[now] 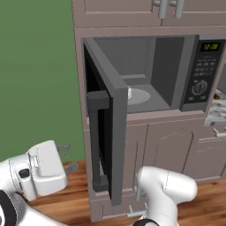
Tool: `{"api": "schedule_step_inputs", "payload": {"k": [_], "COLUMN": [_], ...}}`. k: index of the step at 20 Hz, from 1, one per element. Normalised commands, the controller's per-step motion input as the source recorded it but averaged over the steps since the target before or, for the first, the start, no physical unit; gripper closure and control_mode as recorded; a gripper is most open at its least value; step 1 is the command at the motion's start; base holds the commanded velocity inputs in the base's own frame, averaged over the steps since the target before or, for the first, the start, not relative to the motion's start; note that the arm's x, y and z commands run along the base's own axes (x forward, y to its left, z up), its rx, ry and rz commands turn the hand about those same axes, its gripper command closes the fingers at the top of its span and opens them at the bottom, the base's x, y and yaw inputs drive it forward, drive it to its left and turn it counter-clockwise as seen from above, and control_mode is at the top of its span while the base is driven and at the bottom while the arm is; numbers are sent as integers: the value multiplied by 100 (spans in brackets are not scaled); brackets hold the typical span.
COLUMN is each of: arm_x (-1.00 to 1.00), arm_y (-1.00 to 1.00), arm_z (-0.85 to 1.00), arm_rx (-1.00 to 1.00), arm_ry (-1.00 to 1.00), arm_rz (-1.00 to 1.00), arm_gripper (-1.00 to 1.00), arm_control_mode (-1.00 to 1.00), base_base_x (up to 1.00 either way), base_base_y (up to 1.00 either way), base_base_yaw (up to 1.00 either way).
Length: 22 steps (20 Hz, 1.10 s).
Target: Pick the mug from the counter and place it inside the microwave. Then close the microwave.
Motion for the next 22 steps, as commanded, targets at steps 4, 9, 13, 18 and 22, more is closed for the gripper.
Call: {"api": "schedule_step_inputs", "payload": {"k": [4,9,13,18,22], "arm_x": [4,4,2,4,0], "arm_y": [-23,-30,-35,-33,-33], "arm_z": [0,0,0,0,1], "arm_rx": [0,0,0,0,0], "arm_ry": [0,0,0,0,0], "arm_rz": [9,7,4,2,1], "arm_gripper": [-100,-100,-100,-100,-100], "arm_control_mode": [-100,-100,-100,-100,-100], "base_base_x": [0,0,0,0,0], "base_base_y": [0,0,0,0,0], "base_base_yaw": [0,0,0,0,0]}}
